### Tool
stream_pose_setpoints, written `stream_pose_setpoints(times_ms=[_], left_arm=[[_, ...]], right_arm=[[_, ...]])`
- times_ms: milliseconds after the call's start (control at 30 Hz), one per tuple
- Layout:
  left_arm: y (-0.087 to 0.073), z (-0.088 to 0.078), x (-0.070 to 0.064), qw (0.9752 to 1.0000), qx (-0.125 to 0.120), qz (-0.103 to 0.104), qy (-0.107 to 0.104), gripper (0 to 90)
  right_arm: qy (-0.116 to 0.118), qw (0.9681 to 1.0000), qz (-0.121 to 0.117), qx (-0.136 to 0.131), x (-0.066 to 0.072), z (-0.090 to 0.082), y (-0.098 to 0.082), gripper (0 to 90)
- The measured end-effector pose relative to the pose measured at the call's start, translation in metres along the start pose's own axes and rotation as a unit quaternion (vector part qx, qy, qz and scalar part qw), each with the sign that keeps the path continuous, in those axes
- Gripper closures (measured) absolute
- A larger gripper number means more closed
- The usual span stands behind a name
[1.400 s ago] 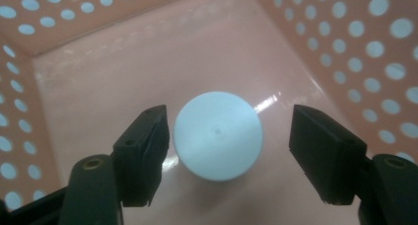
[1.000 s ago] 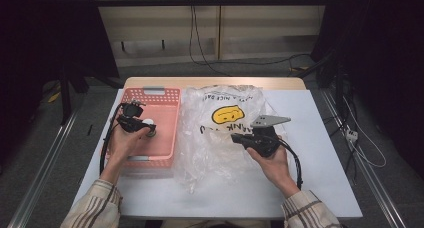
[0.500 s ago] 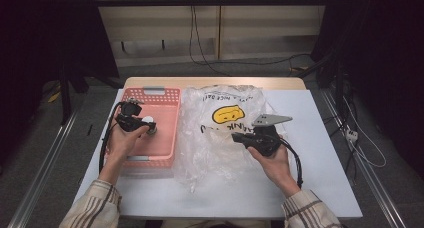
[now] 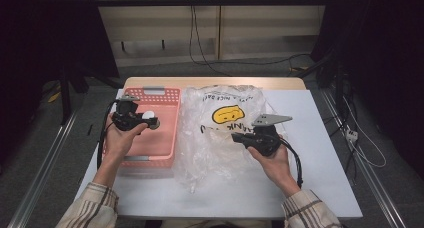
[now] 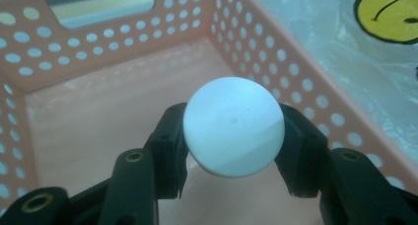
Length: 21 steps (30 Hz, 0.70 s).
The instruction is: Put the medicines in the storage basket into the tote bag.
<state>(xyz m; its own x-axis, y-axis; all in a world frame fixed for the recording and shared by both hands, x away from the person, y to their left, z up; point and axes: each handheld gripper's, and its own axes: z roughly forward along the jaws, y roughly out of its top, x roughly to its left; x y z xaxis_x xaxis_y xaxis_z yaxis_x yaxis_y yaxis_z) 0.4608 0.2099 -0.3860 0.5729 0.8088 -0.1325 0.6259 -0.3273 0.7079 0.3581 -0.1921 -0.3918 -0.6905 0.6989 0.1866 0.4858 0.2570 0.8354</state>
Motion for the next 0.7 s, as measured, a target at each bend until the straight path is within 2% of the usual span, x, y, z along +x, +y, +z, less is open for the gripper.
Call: stream_pose_setpoints(times_ms=[167,233,400,567,700], left_arm=[[0.001,-0.009,-0.01,0.9998,-0.019,0.004,-0.007,51.1],[0.003,-0.013,-0.017,0.9995,-0.027,0.012,-0.011,51.1],[0.005,-0.021,-0.03,0.9987,-0.038,0.022,-0.025,51.1],[0.003,-0.027,-0.041,0.9982,-0.041,0.034,-0.029,51.1],[0.003,-0.033,-0.051,0.9971,-0.053,0.041,-0.036,51.1]], right_arm=[[-0.004,1.0,0.004,-0.003,-0.001,0.0,0.0,90.0],[-0.004,1.0,0.004,-0.002,-0.002,0.0,0.0,90.0],[-0.003,1.0,0.004,-0.003,-0.001,0.0,0.0,90.0],[0.0,1.0,0.005,0.0,-0.001,0.002,0.0,90.0],[0.0,1.0,0.003,-0.001,-0.001,0.002,0.0,90.0]])
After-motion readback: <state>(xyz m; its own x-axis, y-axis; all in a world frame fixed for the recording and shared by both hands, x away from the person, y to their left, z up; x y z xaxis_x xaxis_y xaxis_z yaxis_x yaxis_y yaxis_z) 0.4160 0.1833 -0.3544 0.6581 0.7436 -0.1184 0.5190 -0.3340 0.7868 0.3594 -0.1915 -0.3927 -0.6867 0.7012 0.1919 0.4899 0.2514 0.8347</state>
